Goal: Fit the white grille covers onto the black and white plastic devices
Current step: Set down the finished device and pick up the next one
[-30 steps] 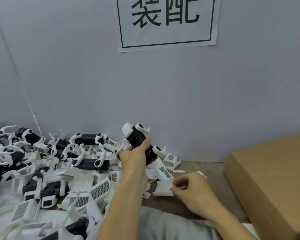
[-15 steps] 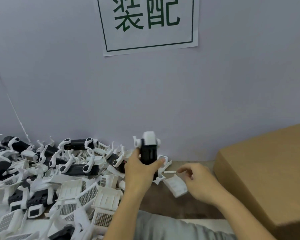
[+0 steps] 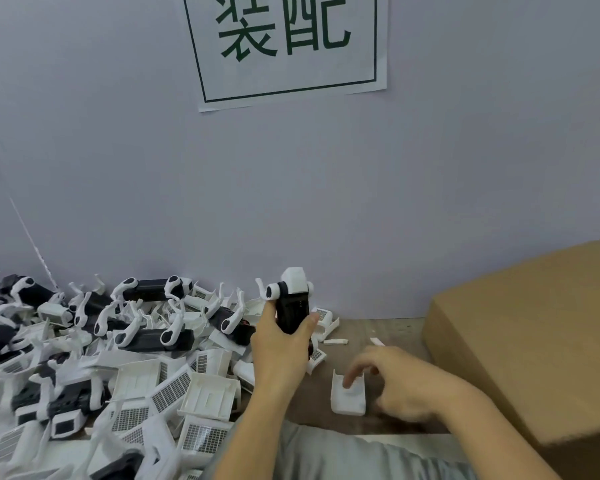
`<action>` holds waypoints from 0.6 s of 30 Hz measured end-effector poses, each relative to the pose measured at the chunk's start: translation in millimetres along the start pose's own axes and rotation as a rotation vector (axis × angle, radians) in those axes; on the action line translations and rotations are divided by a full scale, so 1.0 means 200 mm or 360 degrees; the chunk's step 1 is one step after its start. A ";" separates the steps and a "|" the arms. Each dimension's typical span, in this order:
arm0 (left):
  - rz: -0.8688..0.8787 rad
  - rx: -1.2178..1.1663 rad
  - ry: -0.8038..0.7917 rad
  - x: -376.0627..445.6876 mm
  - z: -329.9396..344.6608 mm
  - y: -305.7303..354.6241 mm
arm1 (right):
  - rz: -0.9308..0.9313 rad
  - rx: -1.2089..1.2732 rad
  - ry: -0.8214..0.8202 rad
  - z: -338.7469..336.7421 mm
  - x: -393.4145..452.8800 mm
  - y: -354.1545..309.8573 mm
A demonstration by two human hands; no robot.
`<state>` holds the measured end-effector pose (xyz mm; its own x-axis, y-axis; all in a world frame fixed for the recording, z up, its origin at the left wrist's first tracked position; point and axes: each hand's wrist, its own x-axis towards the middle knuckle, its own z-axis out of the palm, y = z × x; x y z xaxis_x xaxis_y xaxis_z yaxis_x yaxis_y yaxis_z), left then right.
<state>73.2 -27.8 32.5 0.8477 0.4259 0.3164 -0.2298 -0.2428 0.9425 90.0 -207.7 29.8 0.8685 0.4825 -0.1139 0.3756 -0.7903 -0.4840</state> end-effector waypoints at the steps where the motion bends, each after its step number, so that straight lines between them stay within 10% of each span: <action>1: -0.0023 -0.0039 0.0006 0.01 0.00 -0.01 | -0.0006 -0.0015 0.0049 0.02 0.01 0.01; 10: -0.0246 -0.0348 -0.0092 0.02 0.01 -0.01 | -0.0212 0.0785 0.0776 -0.03 0.05 -0.02; 18: -0.0415 -0.0803 -0.0487 -0.04 0.06 0.07 | -0.0198 0.1582 0.0920 0.06 0.10 -0.17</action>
<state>69.5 -45.2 42.0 0.9870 0.1294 0.0952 -0.1312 0.3068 0.9427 90.3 -167.8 33.3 0.9582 0.0885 0.2720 0.2713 0.0201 -0.9623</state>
